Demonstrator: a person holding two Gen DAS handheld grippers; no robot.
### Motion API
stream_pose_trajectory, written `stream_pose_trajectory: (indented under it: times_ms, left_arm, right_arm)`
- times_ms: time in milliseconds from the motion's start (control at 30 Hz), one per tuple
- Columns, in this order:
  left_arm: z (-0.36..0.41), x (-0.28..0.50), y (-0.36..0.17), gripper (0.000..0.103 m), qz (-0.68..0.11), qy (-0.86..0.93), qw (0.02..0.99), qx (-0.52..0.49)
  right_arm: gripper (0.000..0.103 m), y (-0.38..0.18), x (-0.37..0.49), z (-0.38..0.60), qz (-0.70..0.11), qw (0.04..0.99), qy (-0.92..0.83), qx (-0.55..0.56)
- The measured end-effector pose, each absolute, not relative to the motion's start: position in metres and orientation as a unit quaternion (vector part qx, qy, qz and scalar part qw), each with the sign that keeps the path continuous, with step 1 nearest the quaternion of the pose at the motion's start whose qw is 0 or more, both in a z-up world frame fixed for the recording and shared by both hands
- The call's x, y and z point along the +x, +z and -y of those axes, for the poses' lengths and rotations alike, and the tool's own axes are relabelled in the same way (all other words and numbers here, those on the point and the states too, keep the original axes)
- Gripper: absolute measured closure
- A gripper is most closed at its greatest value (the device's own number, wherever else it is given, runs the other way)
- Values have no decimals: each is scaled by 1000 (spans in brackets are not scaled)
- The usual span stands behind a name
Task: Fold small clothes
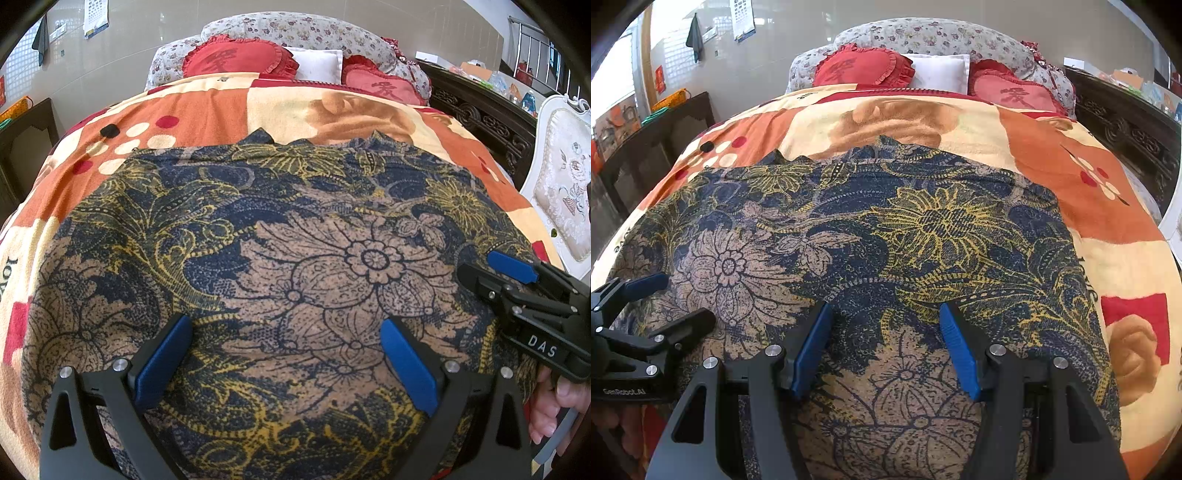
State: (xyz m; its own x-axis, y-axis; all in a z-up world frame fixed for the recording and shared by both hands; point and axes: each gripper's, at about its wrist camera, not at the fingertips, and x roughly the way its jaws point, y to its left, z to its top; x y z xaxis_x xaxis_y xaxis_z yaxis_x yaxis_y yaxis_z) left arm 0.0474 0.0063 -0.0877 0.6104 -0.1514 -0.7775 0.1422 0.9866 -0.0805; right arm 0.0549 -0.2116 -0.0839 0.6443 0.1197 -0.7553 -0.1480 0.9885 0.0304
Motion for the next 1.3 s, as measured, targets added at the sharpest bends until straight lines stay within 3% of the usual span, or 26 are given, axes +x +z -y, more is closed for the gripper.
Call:
stream_pose_trajectory:
  times_ms: [533,700,933,1300]
  left_arm:
    - [-11,43,-80,3,-445,-75,892,-19]
    - [-41,3,-57,3,-443,-117,881,-116]
    - [-122,-61,-80,3,-410,-132,858,-280]
    - [-156,-50,-88,5,-376,-130,826,-401]
  right_arm:
    - [32,-85,55,212,-414,907,72,-20]
    - [32,-82,55,211,-413,908,69,-24]
    - [32,-82,54,210,-411,909,67,-27]
    - [32,-82,54,210,-411,909,67,-27]
